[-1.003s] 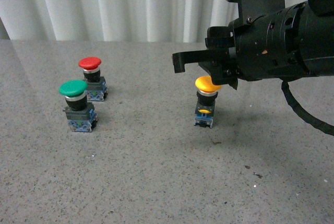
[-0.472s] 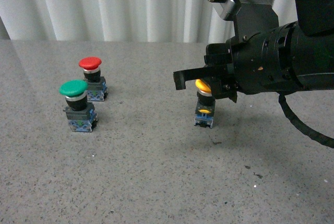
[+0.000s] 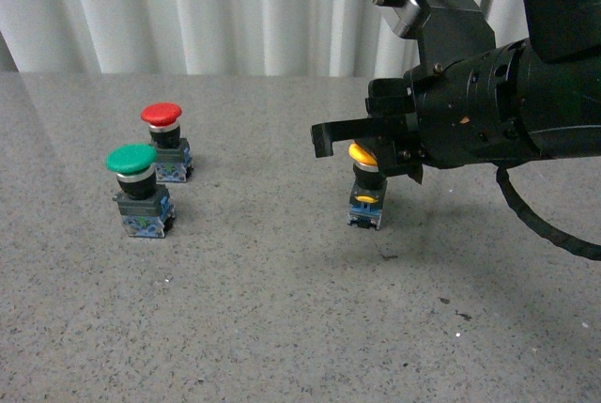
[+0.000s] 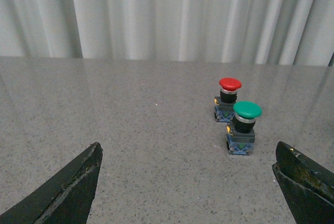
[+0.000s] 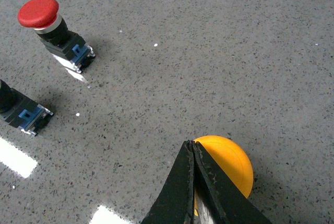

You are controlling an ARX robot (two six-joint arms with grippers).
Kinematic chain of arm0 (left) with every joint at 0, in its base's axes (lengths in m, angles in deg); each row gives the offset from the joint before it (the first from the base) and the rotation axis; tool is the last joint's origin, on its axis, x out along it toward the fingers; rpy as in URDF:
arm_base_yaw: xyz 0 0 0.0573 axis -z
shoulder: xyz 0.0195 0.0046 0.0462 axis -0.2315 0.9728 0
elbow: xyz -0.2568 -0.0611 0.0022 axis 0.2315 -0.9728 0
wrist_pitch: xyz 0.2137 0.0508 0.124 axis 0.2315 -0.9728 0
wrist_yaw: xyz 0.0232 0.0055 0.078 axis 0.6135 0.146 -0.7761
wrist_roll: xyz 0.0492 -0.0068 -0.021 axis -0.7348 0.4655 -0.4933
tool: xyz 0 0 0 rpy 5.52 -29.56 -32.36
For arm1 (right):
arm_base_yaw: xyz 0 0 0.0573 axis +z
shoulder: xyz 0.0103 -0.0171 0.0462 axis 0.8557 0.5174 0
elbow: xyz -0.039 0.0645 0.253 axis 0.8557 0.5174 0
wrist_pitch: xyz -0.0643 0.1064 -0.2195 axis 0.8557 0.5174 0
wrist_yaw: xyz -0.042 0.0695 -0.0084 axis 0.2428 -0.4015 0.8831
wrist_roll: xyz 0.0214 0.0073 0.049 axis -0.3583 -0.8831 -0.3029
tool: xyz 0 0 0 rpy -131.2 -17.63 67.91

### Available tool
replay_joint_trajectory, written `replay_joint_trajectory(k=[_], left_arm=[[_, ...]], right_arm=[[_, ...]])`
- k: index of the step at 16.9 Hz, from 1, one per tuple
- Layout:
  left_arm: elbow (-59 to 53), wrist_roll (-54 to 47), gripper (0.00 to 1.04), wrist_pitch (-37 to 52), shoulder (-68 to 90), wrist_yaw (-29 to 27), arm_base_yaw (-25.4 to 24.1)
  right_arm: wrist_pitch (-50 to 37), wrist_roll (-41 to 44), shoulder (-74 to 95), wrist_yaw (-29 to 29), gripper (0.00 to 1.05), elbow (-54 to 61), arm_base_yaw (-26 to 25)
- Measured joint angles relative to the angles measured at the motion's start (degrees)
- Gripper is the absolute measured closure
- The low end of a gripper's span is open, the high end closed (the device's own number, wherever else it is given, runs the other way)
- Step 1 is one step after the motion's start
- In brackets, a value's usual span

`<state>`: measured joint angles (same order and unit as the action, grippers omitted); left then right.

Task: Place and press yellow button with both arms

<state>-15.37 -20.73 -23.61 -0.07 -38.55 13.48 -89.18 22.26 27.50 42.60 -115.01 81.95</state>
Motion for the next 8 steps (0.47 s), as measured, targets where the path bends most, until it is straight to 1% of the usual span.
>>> replay_joint_trajectory(k=[8], left_arm=[[0.0,0.0,0.07,0.0,0.0,0.0,0.0]], right_arm=[[0.8,-0.6,1.1,-0.7,1.03,-0.7,-0.8]])
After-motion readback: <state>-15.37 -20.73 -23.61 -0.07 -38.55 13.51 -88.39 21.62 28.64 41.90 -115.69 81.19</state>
